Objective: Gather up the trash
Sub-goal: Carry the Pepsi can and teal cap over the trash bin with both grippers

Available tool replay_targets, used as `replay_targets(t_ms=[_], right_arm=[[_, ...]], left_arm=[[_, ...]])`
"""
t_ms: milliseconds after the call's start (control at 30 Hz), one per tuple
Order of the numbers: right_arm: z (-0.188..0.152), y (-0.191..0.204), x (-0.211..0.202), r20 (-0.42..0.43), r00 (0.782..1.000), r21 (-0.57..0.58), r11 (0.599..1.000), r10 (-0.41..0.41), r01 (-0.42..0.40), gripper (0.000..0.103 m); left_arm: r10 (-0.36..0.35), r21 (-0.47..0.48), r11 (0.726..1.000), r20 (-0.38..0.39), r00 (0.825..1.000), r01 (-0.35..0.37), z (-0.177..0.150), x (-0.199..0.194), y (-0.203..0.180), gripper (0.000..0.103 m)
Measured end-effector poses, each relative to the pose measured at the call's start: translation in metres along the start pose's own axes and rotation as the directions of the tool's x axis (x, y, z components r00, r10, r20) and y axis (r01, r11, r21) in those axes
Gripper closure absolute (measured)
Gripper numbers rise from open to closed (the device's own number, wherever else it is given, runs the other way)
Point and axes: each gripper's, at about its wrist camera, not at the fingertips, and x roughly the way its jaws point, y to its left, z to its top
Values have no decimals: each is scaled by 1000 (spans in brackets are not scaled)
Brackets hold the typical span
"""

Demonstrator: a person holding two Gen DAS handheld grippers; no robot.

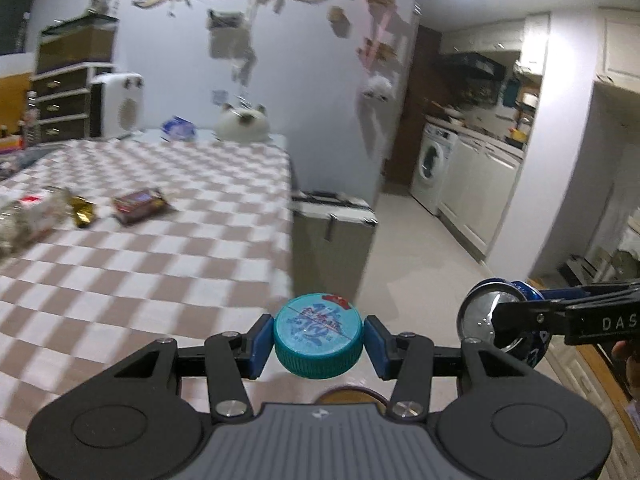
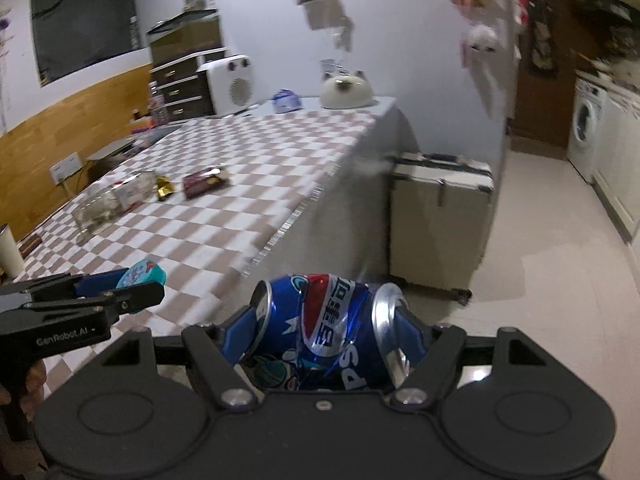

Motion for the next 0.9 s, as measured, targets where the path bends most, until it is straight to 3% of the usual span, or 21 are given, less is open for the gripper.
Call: replay_targets(t_ms=[467,900], right_arm=[[-63,-86,-14,-13,990,124,982,-139,140,28],[-120,-153,25,-109,968,214,945,-227,246,28]], left_arm=[[-44,64,997,-128,991,53,-27,68,-84,53],[-47,69,995,-280,959,69,-75,163,-115,53]])
